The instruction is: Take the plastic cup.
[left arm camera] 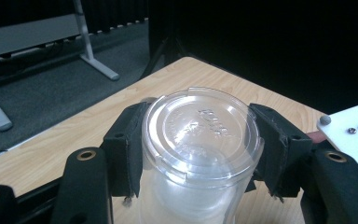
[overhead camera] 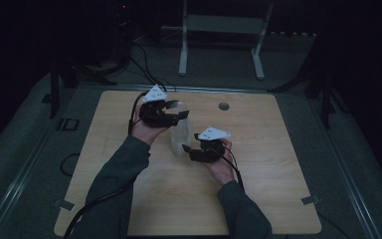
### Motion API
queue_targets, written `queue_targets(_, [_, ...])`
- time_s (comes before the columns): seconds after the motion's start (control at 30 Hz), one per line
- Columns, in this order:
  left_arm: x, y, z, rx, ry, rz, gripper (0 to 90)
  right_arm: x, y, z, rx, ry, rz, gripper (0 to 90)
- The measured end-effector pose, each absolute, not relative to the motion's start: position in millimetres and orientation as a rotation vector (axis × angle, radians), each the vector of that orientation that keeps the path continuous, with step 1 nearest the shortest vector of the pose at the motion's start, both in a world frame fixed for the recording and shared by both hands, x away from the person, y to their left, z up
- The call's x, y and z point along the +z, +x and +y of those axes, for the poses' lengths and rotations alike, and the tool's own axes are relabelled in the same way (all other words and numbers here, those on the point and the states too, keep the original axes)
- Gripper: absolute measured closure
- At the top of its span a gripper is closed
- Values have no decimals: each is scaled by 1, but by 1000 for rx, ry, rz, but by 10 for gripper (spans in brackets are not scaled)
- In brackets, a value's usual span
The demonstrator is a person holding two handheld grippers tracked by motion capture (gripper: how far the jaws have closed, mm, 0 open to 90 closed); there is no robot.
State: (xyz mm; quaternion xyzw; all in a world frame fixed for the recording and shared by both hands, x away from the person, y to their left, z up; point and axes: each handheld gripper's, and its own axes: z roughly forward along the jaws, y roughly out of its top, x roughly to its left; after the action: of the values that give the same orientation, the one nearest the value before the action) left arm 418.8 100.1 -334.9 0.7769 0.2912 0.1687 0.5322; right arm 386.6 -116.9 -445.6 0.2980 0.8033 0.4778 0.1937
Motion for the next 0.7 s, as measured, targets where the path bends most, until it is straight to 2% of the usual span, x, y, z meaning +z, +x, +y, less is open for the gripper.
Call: queue_targets(0.7, [-316, 412, 103, 410, 1829, 652, 408, -445, 377, -126, 1307, 847, 2246, 359])
